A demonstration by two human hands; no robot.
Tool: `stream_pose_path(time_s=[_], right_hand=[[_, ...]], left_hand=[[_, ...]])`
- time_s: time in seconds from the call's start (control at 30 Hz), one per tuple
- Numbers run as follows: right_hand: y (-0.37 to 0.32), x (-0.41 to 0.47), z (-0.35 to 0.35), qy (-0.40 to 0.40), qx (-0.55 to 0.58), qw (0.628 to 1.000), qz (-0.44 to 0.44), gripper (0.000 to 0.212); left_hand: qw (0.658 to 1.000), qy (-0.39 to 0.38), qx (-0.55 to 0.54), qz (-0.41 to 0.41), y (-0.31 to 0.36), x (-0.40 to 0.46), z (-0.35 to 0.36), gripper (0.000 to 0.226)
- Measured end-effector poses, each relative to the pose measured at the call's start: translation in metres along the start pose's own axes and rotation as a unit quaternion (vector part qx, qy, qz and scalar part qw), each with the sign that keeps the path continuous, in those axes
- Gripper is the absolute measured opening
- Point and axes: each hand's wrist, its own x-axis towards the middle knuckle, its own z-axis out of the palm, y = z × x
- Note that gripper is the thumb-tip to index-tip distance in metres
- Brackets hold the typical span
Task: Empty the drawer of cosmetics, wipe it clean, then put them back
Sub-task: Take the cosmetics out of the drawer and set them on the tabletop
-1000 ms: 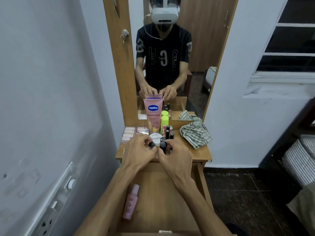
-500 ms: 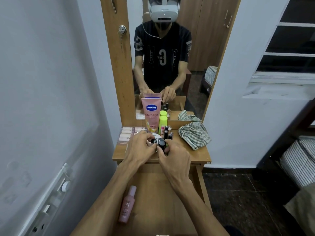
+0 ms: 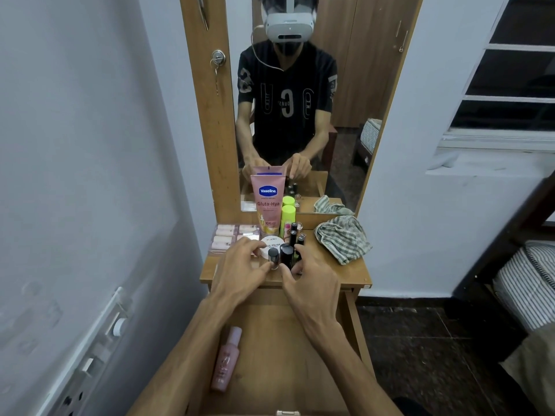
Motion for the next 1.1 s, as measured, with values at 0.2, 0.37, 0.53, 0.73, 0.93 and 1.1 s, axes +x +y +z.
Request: stream_pose_path(time_s=[0.2, 0.37, 0.53, 0.73, 0.93, 1.1], right_hand=[[-0.003, -0.031, -0.001, -0.009, 0.063, 0.997, -0.034, 0.016], [-0.011, -0.057, 0.022, -0.243, 0.006, 0.969, 0.036, 0.03], [-0.02, -0.07, 0.064, -0.367, -0.04, 0.922, 0.114, 0.041], [-0.024, -0.075, 0.09, -0.406, -0.035, 0.902, 0.139, 0.03], [-0.021, -0.075, 0.097, -0.408, 0.018, 0.896, 0.175, 0.021], [-0.004, -0.072, 0.083, -0.356, 0.053, 0.907, 0.219, 0.032]], left_hand=[[0.998, 0.062, -0.013, -0.02, -0.014, -0.032, -0.015, 0.017], [0.994, 0.002, 0.063, -0.09, -0.036, -0.068, -0.024, 0.012], [0.972, -0.103, 0.189, -0.09, -0.055, -0.085, -0.021, 0.029], [0.977, -0.069, 0.187, -0.077, -0.063, -0.08, -0.009, 0.021], [0.98, -0.026, 0.17, -0.1, -0.064, -0.068, 0.007, 0.019], [0.983, -0.005, 0.149, -0.104, -0.065, -0.072, 0.01, 0.007]])
